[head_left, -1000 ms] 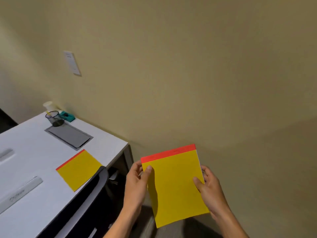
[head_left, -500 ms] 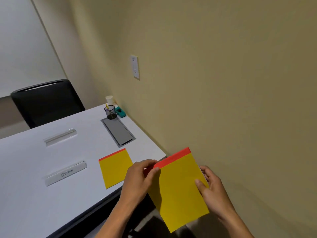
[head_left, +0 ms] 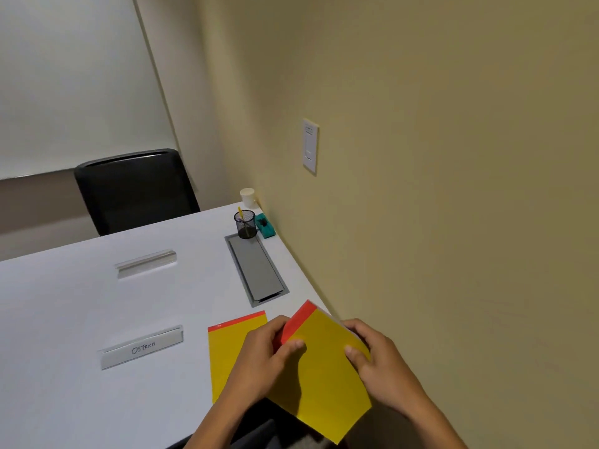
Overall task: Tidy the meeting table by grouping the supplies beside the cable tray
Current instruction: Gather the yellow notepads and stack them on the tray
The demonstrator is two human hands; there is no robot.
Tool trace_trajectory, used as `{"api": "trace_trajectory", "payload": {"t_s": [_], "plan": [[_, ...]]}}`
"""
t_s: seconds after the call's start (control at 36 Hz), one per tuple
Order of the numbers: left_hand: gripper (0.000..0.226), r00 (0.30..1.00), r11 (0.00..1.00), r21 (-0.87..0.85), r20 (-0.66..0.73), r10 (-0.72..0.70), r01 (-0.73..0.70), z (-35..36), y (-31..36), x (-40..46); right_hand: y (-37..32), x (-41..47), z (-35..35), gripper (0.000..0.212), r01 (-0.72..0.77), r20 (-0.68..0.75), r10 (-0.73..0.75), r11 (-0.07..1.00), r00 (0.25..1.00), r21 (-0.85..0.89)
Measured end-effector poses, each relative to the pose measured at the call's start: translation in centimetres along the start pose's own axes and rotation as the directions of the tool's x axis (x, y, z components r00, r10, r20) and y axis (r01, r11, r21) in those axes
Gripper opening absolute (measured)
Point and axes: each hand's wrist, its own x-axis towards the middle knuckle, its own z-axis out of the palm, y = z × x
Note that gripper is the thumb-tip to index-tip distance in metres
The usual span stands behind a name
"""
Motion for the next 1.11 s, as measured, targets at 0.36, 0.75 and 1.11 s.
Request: {"api": "trace_trajectory", "payload": {"t_s": [0.36, 0.75, 1.11], "plan": [[0.058, 0.791, 0.85, -0.468, -0.412, -0.451, 0.241, 0.8, -3.3, 5.2, 1.7, 8.4, -0.7, 0.037, -0.008, -0.145, 0.027, 0.991, 0.989, 0.132], [0.012, 0.731, 0.717, -0.62, -0.321, -0.602, 0.318, 1.9, -6.7, 8.8, 1.2, 17.5, 1.7, 0.045, -0.078, -0.17, 0.149, 0.927, 0.974, 0.366], [0.024, 0.646, 0.75, -0.588, -0.452, -0.615, 0.303, 0.0, -10.7, 15.9, 2.7, 25.1, 4.9, 0.072, -0.245, 0.034, 0.243, 0.96, 0.969, 0.132]]}}
